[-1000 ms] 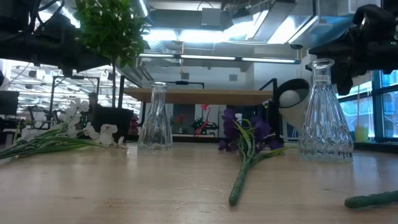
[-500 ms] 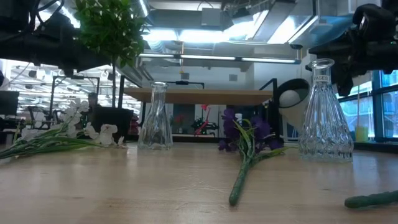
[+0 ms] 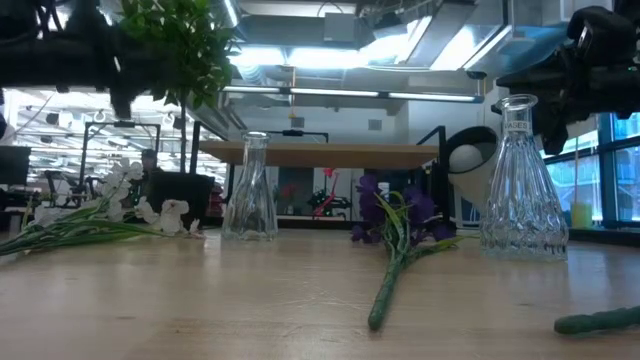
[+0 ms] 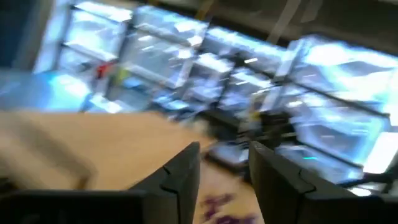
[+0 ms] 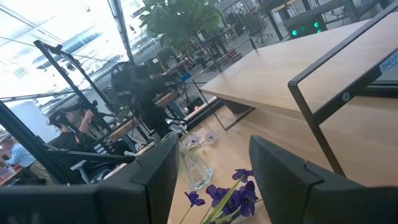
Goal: Pick and place flowers into a vace then onto a shelf
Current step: Put the right white flowers into the left transparent vase
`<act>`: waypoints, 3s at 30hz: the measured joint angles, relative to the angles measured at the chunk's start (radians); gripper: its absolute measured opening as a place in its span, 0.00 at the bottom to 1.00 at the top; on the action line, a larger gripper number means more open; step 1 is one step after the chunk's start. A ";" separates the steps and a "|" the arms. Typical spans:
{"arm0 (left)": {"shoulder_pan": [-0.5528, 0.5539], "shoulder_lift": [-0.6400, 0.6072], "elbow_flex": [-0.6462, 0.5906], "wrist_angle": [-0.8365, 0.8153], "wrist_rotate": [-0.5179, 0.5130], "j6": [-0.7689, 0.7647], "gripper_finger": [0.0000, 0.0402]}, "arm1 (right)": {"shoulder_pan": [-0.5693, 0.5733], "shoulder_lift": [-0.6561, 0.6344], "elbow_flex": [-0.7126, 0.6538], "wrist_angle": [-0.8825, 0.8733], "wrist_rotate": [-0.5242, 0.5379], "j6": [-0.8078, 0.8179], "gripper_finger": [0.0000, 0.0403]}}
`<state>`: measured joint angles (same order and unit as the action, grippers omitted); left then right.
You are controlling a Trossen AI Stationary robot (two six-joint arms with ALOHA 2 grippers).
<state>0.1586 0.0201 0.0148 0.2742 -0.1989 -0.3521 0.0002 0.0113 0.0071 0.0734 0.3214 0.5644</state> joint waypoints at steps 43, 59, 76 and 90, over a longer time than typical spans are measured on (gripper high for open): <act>-0.666 1.717 1.285 -1.379 0.170 -1.643 0.31 | 0.000 -0.001 0.000 0.005 0.000 -0.233 0.49; -0.675 1.860 1.265 -1.353 0.237 -1.882 0.31 | 0.000 -0.001 0.000 0.004 -0.001 -0.204 0.49; -0.627 1.854 1.120 -1.219 0.286 -1.890 0.31 | 0.000 -0.001 0.000 0.004 0.000 -0.204 0.49; -0.603 1.857 1.108 -1.185 0.279 -1.845 0.08 | 0.000 -0.001 0.000 0.004 0.000 -0.206 0.49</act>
<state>-0.4442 1.8774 1.1232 -0.9105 0.0805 -2.1969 0.0002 0.0105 0.0071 0.0772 0.3210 0.3580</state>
